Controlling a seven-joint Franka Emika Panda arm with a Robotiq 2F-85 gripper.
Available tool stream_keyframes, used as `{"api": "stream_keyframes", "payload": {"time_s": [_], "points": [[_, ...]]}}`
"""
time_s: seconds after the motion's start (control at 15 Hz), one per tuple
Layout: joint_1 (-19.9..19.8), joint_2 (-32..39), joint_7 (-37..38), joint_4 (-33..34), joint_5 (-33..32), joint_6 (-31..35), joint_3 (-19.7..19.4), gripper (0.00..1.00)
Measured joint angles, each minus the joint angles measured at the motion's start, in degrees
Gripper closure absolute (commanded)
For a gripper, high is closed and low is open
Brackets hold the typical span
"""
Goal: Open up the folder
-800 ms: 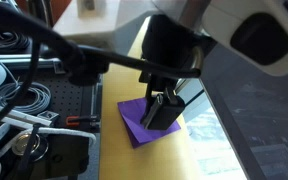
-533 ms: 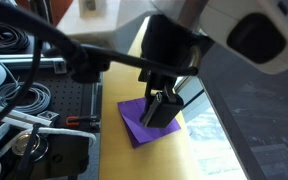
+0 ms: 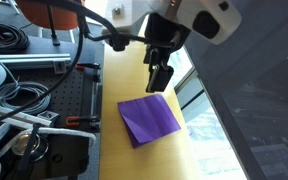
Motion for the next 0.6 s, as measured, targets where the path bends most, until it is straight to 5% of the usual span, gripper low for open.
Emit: {"api": "stream_keyframes", "payload": {"time_s": [0.27,0.6], "points": [[0.5,7.8,-0.1,1.7,7.9,6.0,-0.1,0.0],[-6.2,22.2,-6.6,9.3,17.3,6.3,-1.3,0.0]]}}
